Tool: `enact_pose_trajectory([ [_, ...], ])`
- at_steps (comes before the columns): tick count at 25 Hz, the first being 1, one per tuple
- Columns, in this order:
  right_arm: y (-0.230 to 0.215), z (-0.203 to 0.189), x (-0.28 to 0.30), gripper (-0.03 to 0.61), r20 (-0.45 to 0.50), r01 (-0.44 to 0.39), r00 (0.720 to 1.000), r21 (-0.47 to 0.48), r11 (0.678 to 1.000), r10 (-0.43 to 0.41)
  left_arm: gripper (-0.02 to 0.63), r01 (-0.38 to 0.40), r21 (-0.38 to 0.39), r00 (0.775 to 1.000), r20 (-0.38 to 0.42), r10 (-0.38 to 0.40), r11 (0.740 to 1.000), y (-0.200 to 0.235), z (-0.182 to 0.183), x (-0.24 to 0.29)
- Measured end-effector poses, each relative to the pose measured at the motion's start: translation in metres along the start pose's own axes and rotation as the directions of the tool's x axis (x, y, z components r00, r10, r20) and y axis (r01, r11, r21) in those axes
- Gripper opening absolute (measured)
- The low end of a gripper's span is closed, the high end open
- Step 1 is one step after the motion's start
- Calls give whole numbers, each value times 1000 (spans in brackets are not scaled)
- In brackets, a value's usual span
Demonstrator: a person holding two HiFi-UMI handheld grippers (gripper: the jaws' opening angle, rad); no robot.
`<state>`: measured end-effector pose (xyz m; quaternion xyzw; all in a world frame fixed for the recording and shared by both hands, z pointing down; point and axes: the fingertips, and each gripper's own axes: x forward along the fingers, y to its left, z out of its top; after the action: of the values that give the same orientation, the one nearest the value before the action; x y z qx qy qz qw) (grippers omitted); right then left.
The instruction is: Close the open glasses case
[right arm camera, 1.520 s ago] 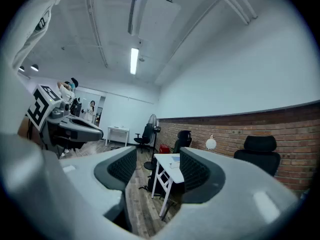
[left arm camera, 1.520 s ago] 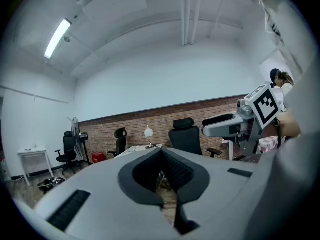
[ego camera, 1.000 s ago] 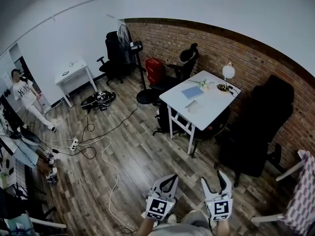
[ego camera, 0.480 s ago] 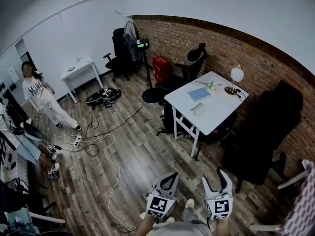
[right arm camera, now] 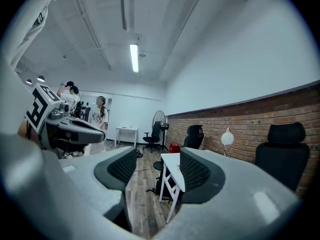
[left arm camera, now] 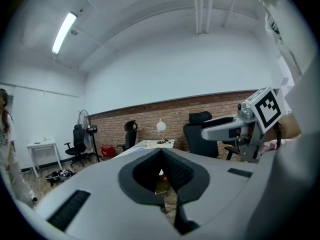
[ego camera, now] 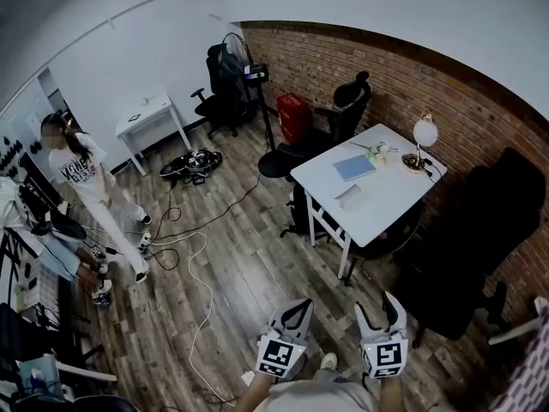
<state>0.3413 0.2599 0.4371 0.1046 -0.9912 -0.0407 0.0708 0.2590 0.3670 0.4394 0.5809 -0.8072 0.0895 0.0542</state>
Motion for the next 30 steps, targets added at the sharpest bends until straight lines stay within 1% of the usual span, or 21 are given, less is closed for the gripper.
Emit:
enact_pose_trajectory([
  [8, -44, 9, 26, 272, 5, -73, 997, 4, 997, 73, 3, -56, -8, 998, -6, 56, 998, -5, 19, 44],
  [15, -55, 6, 44, 272, 16, -114, 993, 15, 993, 114, 3, -90, -19, 996, -9, 90, 996, 0, 23, 60],
  [20, -58, 2, 55, 272, -1, -115, 993, 28, 993, 115, 3, -104, -18, 995, -3, 104, 994, 8, 26, 69],
  [26, -59, 3, 79, 272, -12, -120, 993, 26, 992, 120, 3, -119, -21, 993, -10, 118, 993, 27, 20, 81],
  [30, -63, 3, 102, 272, -8, -117, 993, 6, 993, 117, 3, -120, -25, 993, -4, 120, 992, 45, 18, 93],
])
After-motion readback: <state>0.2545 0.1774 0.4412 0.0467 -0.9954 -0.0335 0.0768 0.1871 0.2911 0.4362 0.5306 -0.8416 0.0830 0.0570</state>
